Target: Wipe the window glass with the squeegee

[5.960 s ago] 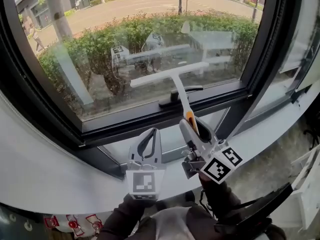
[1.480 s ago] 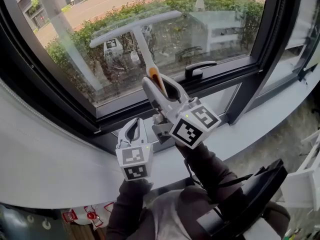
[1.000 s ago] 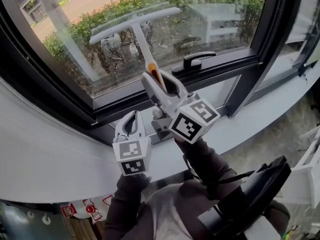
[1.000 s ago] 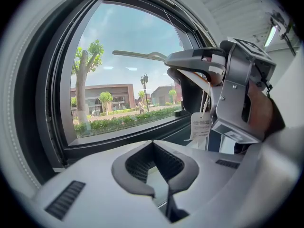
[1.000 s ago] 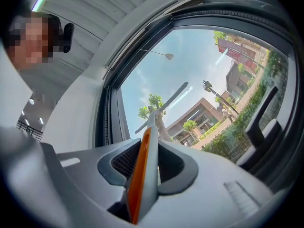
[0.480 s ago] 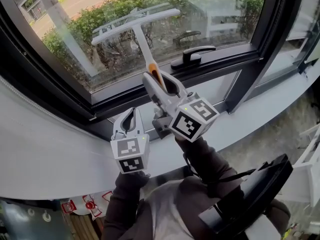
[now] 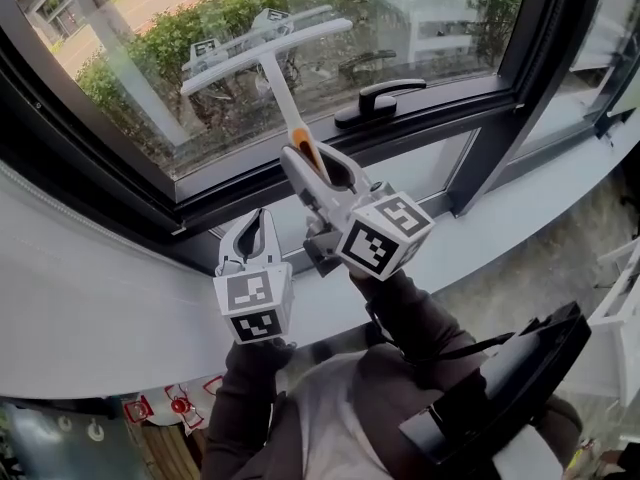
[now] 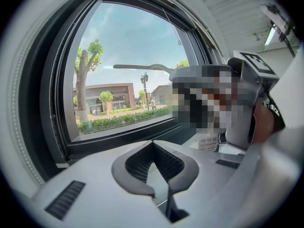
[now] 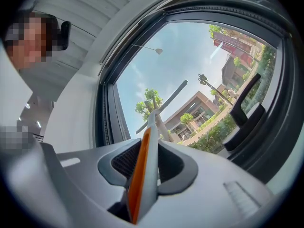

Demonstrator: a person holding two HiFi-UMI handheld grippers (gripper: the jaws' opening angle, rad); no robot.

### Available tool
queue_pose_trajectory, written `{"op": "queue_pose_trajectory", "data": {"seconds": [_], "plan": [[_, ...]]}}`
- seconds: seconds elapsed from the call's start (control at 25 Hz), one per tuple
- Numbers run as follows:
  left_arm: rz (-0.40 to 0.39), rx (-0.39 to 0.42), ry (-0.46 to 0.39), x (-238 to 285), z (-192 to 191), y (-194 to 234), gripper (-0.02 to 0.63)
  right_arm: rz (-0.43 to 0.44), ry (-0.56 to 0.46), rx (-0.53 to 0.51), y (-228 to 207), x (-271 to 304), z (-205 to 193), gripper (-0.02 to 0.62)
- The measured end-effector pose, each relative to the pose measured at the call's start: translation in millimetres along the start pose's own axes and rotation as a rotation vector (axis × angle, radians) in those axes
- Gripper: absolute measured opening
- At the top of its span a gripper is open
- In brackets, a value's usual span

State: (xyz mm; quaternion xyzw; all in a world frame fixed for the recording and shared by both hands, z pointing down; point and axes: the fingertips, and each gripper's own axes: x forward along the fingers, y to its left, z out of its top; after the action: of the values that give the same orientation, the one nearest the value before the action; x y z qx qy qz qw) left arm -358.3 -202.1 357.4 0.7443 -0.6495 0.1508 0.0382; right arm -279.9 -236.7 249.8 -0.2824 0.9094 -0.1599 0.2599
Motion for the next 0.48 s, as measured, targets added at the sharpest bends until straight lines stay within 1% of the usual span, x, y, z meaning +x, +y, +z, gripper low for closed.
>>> {"op": "queue_pose_trajectory", "data": {"seconds": [0.48], "plan": [[-0.006, 0.003, 0.007, 3, -1, -4, 0.002, -0.009, 0.030, 0.043, -6, -9, -14, 0.092]]}}
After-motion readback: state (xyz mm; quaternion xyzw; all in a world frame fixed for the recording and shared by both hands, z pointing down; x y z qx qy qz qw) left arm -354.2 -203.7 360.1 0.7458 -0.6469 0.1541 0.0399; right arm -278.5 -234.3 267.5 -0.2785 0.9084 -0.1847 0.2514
